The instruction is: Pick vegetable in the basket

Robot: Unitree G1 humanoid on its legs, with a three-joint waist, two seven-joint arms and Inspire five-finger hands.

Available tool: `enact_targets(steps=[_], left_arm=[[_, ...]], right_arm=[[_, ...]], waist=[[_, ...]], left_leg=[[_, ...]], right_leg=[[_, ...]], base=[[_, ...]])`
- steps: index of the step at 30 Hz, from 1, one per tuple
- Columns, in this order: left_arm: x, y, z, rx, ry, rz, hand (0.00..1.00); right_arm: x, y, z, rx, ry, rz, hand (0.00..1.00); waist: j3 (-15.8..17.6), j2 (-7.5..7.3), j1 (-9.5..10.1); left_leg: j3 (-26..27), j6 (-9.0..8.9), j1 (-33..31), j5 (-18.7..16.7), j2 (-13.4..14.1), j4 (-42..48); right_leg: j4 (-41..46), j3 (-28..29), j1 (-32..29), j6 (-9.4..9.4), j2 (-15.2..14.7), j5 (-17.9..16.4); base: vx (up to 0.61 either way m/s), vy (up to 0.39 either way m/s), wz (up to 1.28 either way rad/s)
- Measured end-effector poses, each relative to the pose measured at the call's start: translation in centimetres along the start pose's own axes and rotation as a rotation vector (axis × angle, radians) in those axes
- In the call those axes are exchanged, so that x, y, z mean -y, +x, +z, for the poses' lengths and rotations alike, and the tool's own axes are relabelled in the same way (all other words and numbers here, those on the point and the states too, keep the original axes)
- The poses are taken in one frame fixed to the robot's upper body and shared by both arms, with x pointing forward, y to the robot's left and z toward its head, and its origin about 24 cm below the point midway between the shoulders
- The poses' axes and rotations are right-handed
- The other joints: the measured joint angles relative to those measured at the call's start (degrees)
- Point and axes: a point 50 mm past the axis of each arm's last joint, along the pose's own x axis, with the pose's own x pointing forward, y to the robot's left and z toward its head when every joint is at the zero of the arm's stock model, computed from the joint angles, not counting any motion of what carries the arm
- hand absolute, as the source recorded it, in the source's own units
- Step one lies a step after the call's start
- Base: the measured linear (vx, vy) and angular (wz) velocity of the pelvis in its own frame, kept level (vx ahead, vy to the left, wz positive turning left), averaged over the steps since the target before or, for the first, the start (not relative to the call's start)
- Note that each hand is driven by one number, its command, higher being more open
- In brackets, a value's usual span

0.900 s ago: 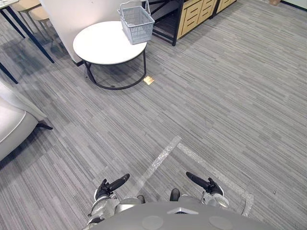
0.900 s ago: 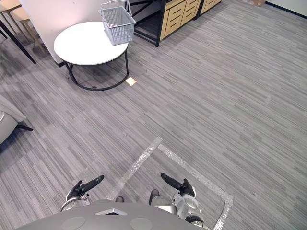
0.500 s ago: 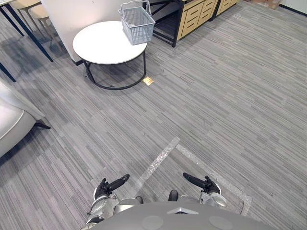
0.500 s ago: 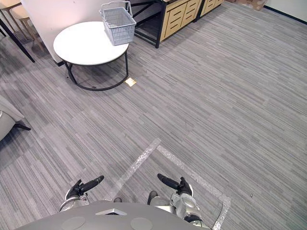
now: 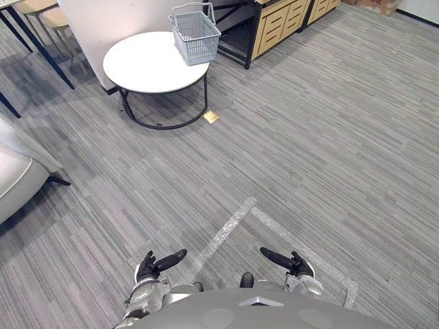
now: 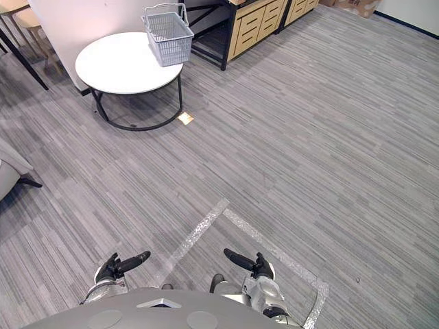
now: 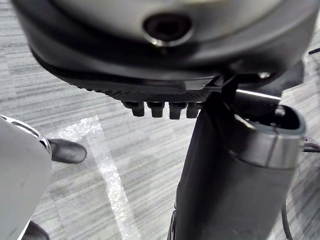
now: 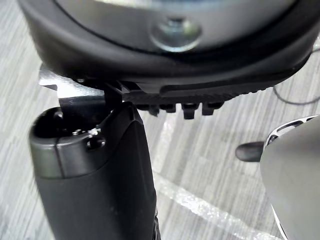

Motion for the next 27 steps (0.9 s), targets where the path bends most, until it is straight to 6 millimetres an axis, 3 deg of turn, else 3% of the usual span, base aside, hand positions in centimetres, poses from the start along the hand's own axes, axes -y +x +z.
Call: enact_targets(steps=[24,27], left_arm=[[0.02,0.04,0.18,0.007,0.025,-0.004,1.0],[-0.22,0.11,0.56,0.021,0.008,0.008,1.0]], right_arm=[[-0.24,0.01,0.07,0.003,-0.023,0.01,1.0],[-0.56,0.03,0.19,0.006,-0.031,0.02,1.0]], waist=[[0.15,-0.56,0.06],[0.72,-1.28,0.14]], left_leg=[[1.12,-0.21,-0.15,-0.2,0.07,-0.04],[2.09,-0.09,-1.76,-2.25,0.45,3.41]], right_leg=[[-0.32,1.11,-0.53,0.02,0.14,0.03],[-0.02,2.27,-0.98,0.12,0.14,0.11]], base=[[0.0,-0.002,-0.02],[-0.03,-0.023,-0.18]])
